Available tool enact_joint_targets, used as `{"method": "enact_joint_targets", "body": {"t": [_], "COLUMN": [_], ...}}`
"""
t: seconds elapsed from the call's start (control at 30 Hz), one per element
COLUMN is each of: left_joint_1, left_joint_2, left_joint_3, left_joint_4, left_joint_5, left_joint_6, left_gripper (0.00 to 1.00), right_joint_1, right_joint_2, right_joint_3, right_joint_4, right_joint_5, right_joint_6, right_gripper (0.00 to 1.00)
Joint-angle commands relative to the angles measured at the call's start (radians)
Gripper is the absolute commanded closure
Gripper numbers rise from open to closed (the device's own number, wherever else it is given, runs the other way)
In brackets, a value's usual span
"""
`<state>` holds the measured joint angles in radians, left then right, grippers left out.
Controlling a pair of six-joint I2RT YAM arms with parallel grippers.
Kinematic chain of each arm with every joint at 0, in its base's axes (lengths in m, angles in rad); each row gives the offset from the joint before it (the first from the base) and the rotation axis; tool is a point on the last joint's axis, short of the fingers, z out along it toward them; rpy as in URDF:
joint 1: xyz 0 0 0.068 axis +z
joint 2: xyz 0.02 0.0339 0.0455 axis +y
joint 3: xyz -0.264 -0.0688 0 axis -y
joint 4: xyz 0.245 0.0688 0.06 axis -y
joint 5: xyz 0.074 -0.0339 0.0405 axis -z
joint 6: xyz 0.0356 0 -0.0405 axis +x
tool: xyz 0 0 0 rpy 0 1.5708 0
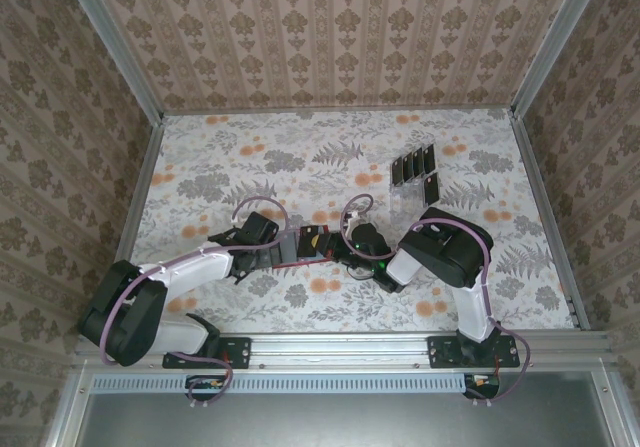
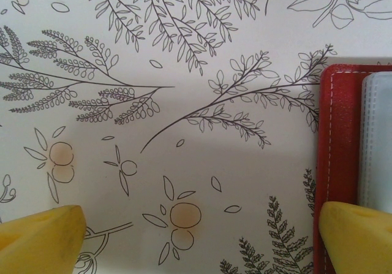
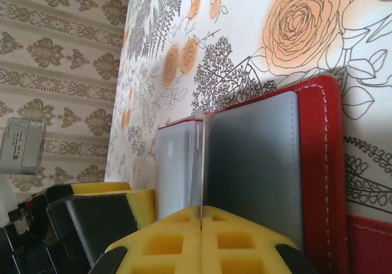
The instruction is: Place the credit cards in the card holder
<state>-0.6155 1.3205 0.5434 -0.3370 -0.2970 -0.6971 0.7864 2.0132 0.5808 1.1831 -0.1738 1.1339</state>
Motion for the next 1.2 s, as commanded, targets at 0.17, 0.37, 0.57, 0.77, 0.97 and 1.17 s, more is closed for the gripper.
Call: {"method": "enact_joint_targets", "body": {"t": [0.17,0.37,0.57,0.77,0.97,1.17], "left_joint_1": [-0.005,-0.005,-0.009,-0.01,-0.01,-0.012], "left_joint_2": [0.018,0.022,0.023,0.026,0.033,0.034], "left_joint_3": [0.001,0.002,0.003,0.006,0.009,0.009], "left_joint_4": [-0.048,-0.047,-0.049,-0.049,-0.049,-0.046], "left_joint_5": [-0.024,-0.023,-0.024,-0.024,-0.024,-0.024], "left_joint_6": [-0.011,-0.011,-0.013,-0.012,-0.011,-0.011], "left_gripper": [0.0,0.0,0.0,0.0,0.0,0.0], "right_joint_1": [0.007,0.006,0.006,0.007,0.006,0.002], "right_joint_2": [0.031,0.045,0.044,0.05,0.055,0.059], "right_joint_3": [-0.002,0.019,0.025,0.023,0.015,0.013], "right_joint_4": [0.018,0.028,0.025,0.028,0.024,0.01], "right_joint_5": [-0.017,-0.048,-0.054,-0.067,-0.081,-0.1], "right_joint_6": [0.005,0.006,0.006,0.011,0.017,0.025], "right_gripper": [1.0,1.0,1.0,1.0,1.0,1.0]}}
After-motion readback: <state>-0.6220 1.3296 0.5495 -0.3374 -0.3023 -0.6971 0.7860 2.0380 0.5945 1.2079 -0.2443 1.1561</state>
